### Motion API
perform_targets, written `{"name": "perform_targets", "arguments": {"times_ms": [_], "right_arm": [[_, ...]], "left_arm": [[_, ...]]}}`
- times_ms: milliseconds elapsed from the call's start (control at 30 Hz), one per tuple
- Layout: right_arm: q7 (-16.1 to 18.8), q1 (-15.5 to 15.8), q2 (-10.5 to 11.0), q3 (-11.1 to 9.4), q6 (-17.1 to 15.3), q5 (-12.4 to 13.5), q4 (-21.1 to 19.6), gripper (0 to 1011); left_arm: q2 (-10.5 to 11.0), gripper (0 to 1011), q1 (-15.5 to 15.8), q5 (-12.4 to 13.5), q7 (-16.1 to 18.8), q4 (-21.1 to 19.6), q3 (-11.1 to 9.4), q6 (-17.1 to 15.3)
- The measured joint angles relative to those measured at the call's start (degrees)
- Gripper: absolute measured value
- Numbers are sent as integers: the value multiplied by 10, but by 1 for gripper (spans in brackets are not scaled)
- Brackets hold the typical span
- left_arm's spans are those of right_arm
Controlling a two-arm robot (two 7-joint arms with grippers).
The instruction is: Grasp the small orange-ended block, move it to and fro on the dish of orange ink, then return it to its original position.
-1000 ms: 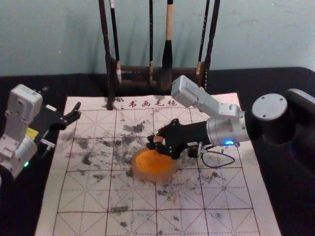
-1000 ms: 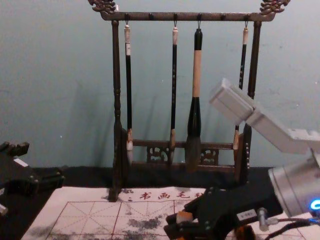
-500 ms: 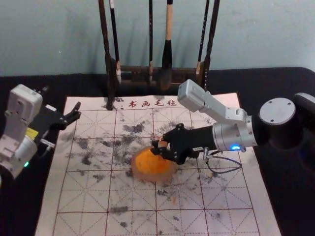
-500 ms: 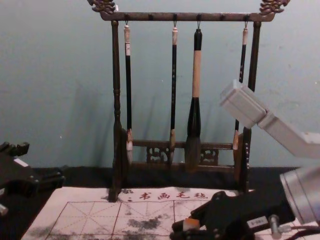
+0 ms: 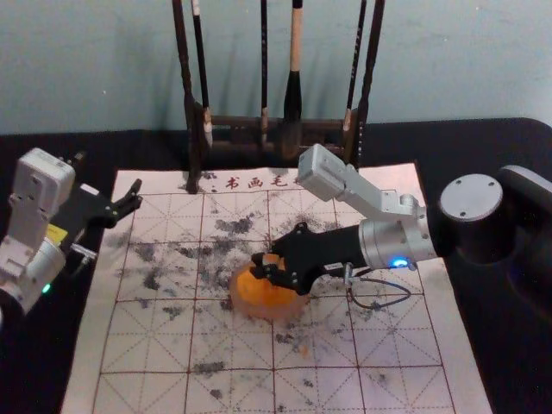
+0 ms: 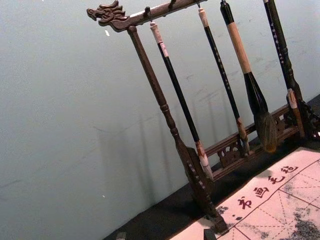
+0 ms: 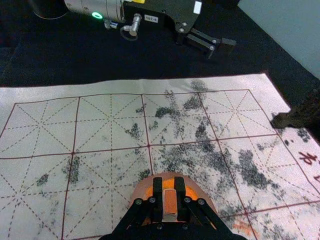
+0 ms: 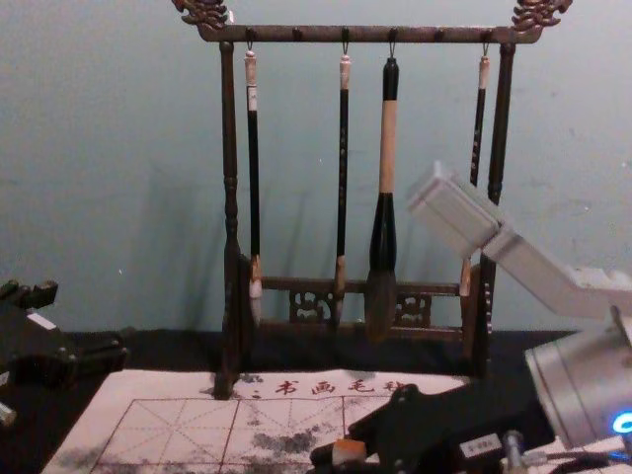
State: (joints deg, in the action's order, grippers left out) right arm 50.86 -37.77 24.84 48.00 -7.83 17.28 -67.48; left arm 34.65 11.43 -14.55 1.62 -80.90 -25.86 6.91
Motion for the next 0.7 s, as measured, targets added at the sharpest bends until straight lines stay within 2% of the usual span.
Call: {"name": "perform_targets", "arguments": {"times_ms": [500,700], "right_arm": [[4,-24,-31,9,15,-7,45,113],[1,-30,-34,7,17,-11,54,113]], "left_arm": [[0,1001,0,0,0,0,0,0],[0,1001,0,0,0,0,0,0]]}}
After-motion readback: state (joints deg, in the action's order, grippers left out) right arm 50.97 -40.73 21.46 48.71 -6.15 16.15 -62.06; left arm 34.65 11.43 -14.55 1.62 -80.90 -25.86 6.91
